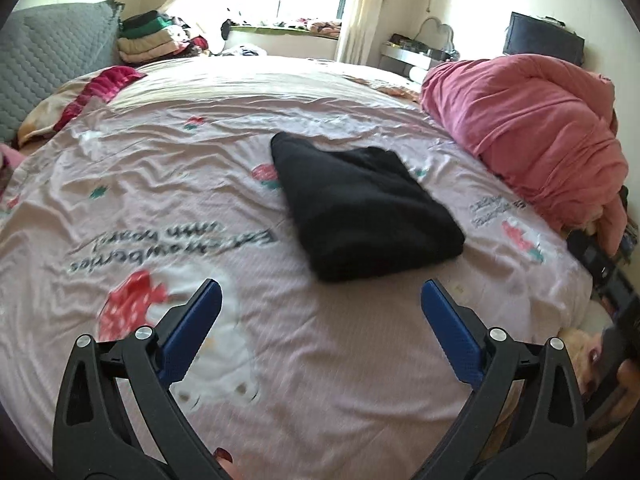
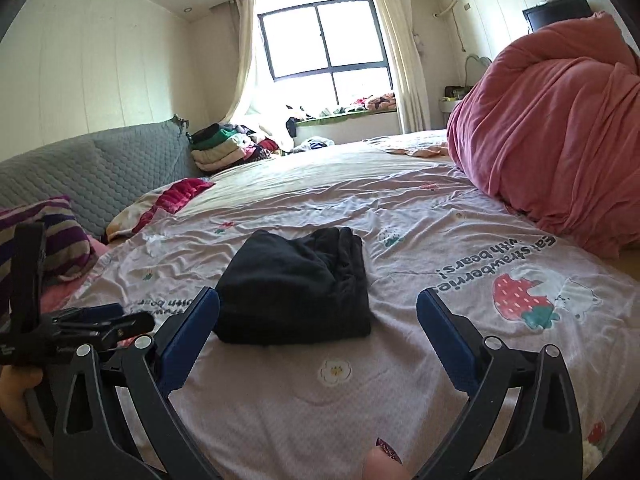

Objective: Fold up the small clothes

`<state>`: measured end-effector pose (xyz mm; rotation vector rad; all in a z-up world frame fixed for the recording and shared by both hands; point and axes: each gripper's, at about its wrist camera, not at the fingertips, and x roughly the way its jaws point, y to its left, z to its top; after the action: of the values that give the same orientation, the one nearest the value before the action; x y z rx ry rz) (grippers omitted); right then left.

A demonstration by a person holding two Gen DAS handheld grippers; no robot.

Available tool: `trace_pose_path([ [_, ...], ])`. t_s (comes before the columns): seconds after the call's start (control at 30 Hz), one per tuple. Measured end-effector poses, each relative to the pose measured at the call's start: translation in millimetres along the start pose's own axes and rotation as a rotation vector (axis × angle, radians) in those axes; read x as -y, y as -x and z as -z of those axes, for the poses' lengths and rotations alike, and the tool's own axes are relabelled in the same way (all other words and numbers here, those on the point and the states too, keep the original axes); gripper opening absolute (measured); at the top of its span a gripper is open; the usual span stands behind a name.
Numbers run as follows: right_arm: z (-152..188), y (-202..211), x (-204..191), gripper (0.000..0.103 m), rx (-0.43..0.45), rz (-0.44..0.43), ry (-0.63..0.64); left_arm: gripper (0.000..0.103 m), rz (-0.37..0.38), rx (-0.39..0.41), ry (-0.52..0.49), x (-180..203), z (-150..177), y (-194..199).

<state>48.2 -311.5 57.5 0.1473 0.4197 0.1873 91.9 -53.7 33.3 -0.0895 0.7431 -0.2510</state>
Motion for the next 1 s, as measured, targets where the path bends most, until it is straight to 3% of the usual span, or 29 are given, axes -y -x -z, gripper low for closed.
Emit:
trace_pose_path([
  [0.2, 19, 4, -11, 0.098, -0.002, 0.032, 0.043, 0.093, -0.006, -0.011, 0.032, -12, 24, 3],
  [0.47, 50, -12, -15, 0.098, -0.116, 0.075, 0.058, 0.093, -0.004, -0.002, 0.047, -20, 39, -8],
  [0.63, 68, -26, -18, 0.098, -0.191, 0.103, 0.061, 0.094, -0.010, -0.041, 0.038, -20, 45, -20],
  [1.0, 75, -38, -18, 0.098, -0.235, 0.105, 0.052, 0.094, -0.019, -0.081, 0.049, -27, 49, -29],
])
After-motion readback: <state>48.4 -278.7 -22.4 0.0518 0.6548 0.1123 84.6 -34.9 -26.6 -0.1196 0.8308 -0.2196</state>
